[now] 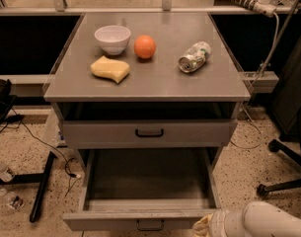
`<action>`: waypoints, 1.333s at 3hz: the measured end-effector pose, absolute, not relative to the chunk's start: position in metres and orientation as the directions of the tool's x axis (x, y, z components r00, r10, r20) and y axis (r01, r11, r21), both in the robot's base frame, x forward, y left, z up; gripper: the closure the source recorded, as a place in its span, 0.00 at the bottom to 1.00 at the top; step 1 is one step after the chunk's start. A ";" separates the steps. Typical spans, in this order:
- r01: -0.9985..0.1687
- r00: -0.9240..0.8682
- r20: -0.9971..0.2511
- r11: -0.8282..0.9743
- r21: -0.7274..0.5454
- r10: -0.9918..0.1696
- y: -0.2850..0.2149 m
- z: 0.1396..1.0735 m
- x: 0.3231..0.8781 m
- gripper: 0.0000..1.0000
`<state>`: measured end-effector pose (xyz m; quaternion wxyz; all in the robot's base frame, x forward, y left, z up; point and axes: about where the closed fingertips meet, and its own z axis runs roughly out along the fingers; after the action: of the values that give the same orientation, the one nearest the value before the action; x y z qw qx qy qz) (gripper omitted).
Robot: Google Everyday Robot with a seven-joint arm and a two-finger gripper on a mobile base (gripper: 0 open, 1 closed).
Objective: Close middle drawer
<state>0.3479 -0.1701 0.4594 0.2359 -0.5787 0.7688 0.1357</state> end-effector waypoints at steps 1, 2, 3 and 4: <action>-0.949 -0.236 -0.483 0.308 -0.073 -0.843 -0.173 0.422 0.349 1.00; -0.950 -0.226 -0.463 0.300 -0.091 -0.857 -0.166 0.400 0.365 1.00; -0.951 -0.219 -0.463 0.295 -0.098 -0.859 -0.164 0.399 0.368 0.81; -0.951 -0.219 -0.463 0.295 -0.098 -0.859 -0.164 0.399 0.368 0.57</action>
Offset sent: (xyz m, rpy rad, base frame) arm 0.0374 0.0119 -0.0863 -0.1033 -0.0224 -0.0046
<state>0.3681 -0.1637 0.3994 0.2207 -0.5848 0.7737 0.1038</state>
